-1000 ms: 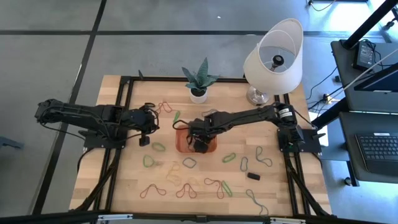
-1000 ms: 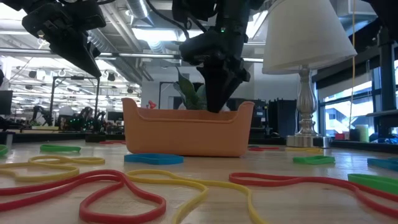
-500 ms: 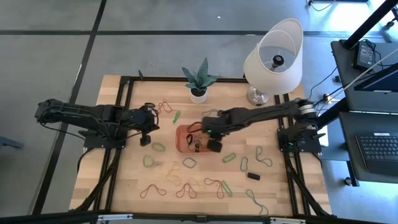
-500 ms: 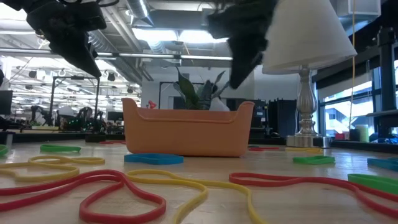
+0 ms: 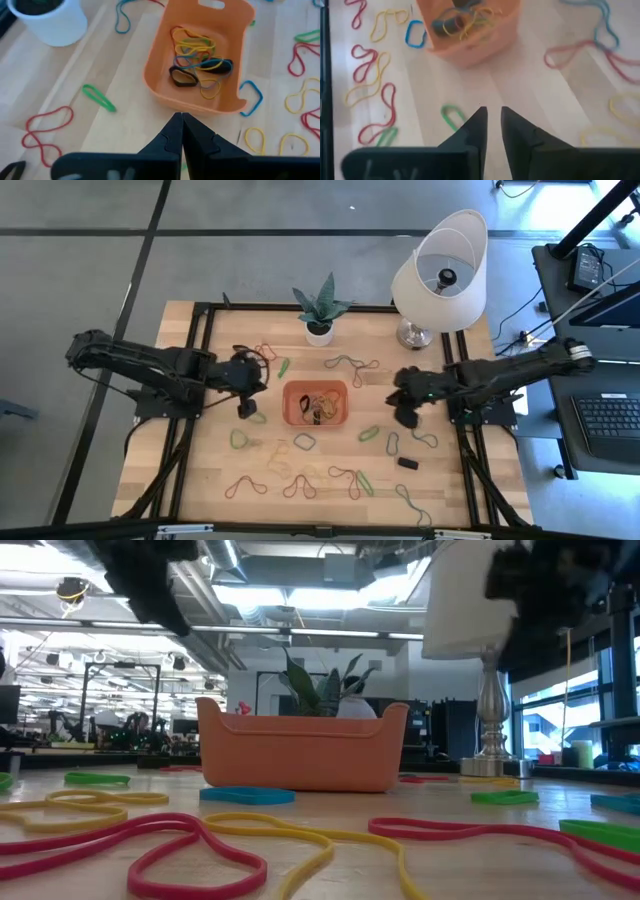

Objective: Pick and place rubber bands into bin
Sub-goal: Put the green rubber band into the orange bin

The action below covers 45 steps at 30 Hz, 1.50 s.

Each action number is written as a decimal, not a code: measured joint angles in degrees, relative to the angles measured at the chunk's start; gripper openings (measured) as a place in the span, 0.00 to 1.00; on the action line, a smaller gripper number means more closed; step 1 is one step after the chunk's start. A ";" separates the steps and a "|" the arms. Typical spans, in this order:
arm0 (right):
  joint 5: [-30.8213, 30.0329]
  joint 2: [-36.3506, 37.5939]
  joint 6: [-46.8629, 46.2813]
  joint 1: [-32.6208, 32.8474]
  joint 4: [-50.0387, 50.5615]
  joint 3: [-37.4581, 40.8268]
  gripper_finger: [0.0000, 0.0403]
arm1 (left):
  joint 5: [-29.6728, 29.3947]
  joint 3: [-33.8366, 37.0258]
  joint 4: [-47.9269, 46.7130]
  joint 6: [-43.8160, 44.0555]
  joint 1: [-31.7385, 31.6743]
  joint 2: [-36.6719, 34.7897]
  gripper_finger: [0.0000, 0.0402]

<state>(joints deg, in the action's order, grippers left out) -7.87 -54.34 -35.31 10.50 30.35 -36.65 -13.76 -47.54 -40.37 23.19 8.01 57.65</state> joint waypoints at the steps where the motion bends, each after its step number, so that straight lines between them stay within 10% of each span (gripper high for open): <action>1: -0.01 2.19 -0.76 0.00 0.07 2.00 0.15 | -0.05 -1.25 -1.02 0.30 0.43 1.67 0.01; 23: -0.10 11.69 -1.80 -0.09 -1.09 11.66 0.15 | 4.08 -4.38 -16.29 5.54 2.14 26.29 0.24; 45: -0.06 11.69 -1.89 -0.09 -2.78 11.66 0.15 | 8.99 4.78 -3.75 3.97 2.16 32.82 0.13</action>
<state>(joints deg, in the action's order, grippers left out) -7.92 -42.65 -37.20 10.41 27.57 -24.99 -4.77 -42.76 -44.12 27.17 10.17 90.48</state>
